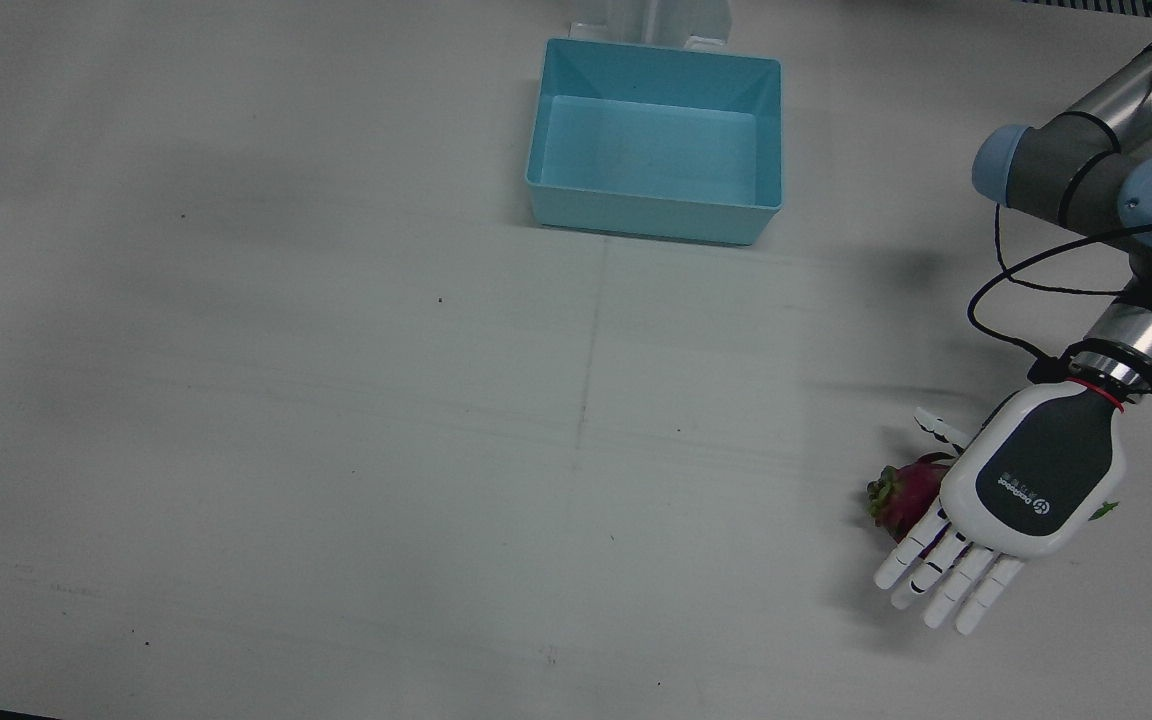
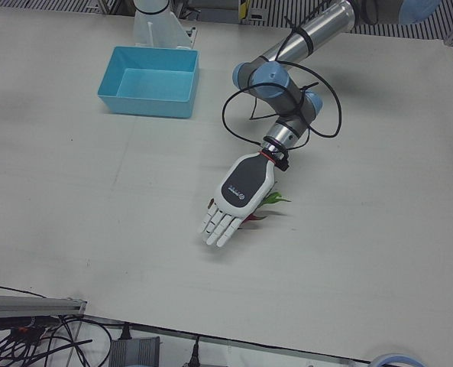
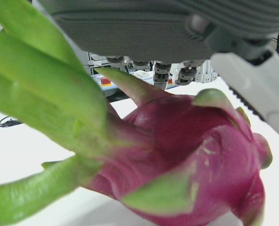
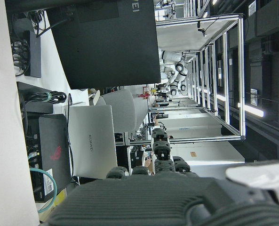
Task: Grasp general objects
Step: 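Close the left hand fingers around the dragon fruit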
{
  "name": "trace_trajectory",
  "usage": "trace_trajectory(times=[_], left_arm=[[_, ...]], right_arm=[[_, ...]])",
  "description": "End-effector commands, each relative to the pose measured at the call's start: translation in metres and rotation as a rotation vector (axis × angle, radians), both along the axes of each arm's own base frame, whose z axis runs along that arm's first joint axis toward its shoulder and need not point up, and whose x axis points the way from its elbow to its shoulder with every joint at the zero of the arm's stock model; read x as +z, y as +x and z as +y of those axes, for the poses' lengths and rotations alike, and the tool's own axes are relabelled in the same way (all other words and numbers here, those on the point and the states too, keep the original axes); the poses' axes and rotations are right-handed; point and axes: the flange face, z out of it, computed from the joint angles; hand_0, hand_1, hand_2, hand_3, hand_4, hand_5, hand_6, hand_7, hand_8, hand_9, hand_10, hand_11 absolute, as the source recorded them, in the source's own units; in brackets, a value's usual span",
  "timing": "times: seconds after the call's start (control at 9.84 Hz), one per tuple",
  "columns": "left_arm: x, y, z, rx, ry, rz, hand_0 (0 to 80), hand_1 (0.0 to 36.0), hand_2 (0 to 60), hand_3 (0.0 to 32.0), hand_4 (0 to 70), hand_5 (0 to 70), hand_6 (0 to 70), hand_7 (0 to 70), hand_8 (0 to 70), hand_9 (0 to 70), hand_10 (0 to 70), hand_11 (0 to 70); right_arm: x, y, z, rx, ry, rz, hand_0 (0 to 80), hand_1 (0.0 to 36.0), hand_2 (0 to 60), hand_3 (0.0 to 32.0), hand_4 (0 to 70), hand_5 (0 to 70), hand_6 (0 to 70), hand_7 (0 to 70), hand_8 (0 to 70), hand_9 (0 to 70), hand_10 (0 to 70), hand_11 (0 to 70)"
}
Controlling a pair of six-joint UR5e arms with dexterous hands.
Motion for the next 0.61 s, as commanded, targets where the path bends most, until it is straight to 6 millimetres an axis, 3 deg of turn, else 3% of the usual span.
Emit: trace_trajectory(times=[0.0,0.1,0.2,0.3,0.41,0.51], left_arm=[[0.009,-0.006,0.006,0.002,-0.069,0.013,52.1,36.0,60.0,3.6,0.0,0.0,0.0,23.5,0.0,3.3,0.0,0.0],[0.015,-0.007,0.008,0.002,-0.076,0.001,55.9,36.0,60.0,8.6,0.0,3.9,0.0,27.0,0.0,4.0,0.0,0.0],[0.018,-0.007,0.007,-0.005,-0.073,-0.008,59.6,36.0,60.0,6.8,0.0,22.6,0.0,31.4,0.0,4.8,0.0,0.0],[0.021,-0.007,0.006,-0.018,-0.079,-0.015,72.6,36.0,60.0,2.2,0.0,36.3,0.0,34.9,0.0,5.5,0.0,0.0],[0.018,-0.009,0.005,-0.033,-0.081,-0.016,80.0,36.0,60.0,3.6,0.0,32.6,0.0,33.1,0.0,5.2,0.0,0.0],[0.012,-0.015,0.002,-0.044,-0.079,-0.014,80.0,36.0,60.0,6.8,0.0,24.5,0.0,24.4,0.0,3.4,0.0,0.0]], right_arm=[[0.0,0.0,0.0,0.0,0.0,0.0,0.0,0.0,0.0,0.0,0.0,0.0,0.0,0.0,0.0,0.0,0.0,0.0],[0.0,0.0,0.0,0.0,0.0,0.0,0.0,0.0,0.0,0.0,0.0,0.0,0.0,0.0,0.0,0.0,0.0,0.0],[0.0,0.0,0.0,0.0,0.0,0.0,0.0,0.0,0.0,0.0,0.0,0.0,0.0,0.0,0.0,0.0,0.0,0.0],[0.0,0.0,0.0,0.0,0.0,0.0,0.0,0.0,0.0,0.0,0.0,0.0,0.0,0.0,0.0,0.0,0.0,0.0],[0.0,0.0,0.0,0.0,0.0,0.0,0.0,0.0,0.0,0.0,0.0,0.0,0.0,0.0,0.0,0.0,0.0,0.0],[0.0,0.0,0.0,0.0,0.0,0.0,0.0,0.0,0.0,0.0,0.0,0.0,0.0,0.0,0.0,0.0,0.0,0.0]])
